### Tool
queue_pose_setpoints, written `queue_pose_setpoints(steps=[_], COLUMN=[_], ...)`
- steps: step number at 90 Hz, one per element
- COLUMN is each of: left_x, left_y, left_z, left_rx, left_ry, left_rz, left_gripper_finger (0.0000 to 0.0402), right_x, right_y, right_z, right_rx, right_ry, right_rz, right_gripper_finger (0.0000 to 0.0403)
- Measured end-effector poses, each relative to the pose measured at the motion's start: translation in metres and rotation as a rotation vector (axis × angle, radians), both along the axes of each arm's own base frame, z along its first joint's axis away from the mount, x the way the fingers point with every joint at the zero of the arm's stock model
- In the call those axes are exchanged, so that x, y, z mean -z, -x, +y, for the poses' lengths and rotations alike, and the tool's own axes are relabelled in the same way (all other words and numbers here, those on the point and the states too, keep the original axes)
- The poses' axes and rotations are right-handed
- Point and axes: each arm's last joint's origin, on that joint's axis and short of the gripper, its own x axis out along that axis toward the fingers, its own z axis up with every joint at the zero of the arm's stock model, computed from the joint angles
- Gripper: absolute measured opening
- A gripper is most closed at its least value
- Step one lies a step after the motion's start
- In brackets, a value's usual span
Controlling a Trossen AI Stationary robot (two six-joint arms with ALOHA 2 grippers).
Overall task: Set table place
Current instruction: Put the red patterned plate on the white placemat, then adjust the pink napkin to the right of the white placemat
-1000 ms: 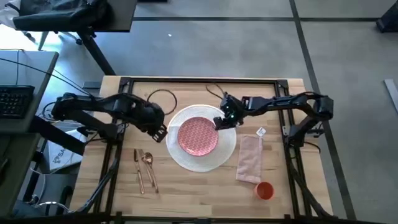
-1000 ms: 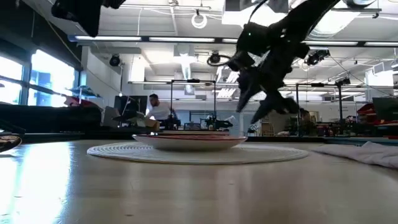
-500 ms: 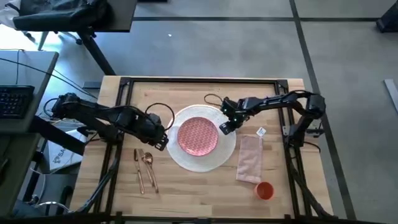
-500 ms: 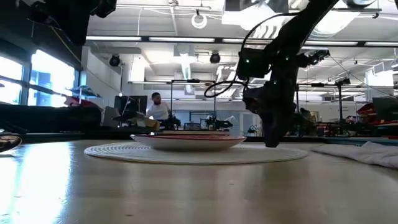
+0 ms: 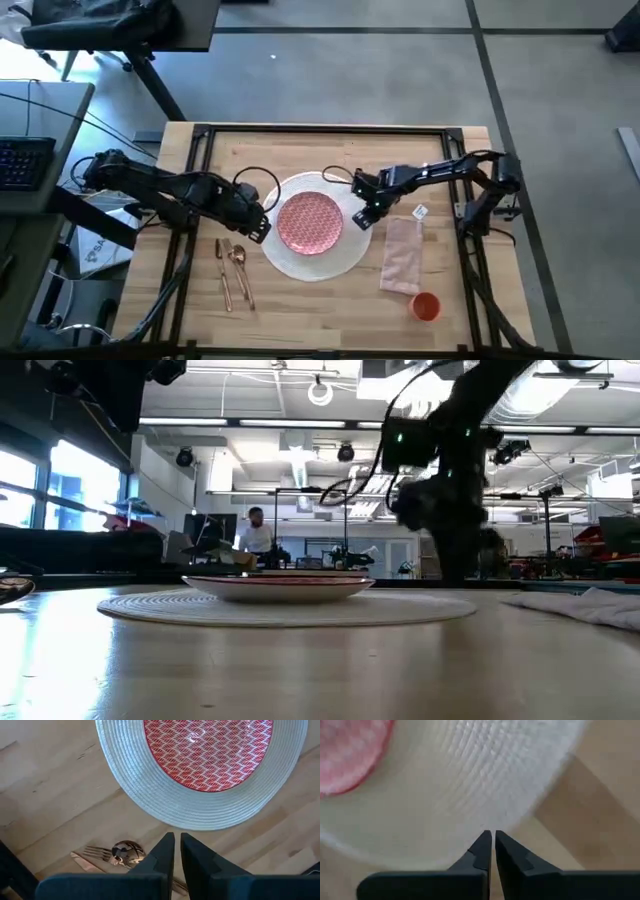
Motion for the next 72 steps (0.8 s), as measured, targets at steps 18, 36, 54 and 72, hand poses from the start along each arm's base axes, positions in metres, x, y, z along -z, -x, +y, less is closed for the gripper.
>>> queue_pose_setpoints(steps=[18,36,54,72], left_x=[-0.001,-0.001,-0.001,-0.001], left_y=[-0.002,-0.003,-0.005,-0.005], left_z=[0.000,0.005,0.012,0.015], left_rx=[0.043,0.057,0.058,0.045], left_ry=[-0.023,-0.086,-0.103,-0.103], left_rz=[-0.018,-0.029,-0.025,-0.023], left_gripper_finger=[0.0015,0.0015,0.0015,0.0015], right_x=[-0.023,0.009,0.037,0.049], right_y=[0.055,0.091,0.095,0.087], right_z=[0.023,0.043,0.040,0.015], right_rx=[0.038,0.166,0.222,0.194], right_ry=[-0.018,-0.099,-0.052,-0.016], right_rz=[0.106,0.130,0.134,0.093], right_gripper_finger=[0.0002,0.0002,0.0000,0.0000])
